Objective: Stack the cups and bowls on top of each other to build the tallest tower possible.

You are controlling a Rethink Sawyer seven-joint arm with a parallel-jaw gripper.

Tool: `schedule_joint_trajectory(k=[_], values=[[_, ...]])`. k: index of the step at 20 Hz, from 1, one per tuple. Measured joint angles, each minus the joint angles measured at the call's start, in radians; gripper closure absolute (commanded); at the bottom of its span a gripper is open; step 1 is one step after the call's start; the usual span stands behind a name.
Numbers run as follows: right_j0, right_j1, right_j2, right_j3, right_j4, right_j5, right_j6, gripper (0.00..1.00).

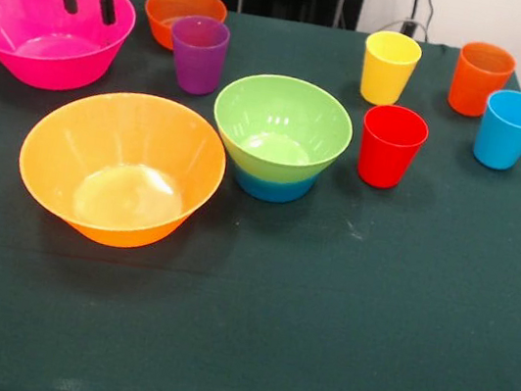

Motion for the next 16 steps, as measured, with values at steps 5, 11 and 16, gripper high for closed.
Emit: schedule_joint_trajectory(k=[5, 11, 16], values=[[0.009, 0.038, 0.000, -0.007, -0.043, 0.000, 0.000, 0.00], [0.016, 0.074, 0.002, -0.008, -0.077, 0.000, 0.000, 0.00], [0.016, 0.075, 0.003, -0.009, -0.077, 0.000, 0.000, 0.00]])
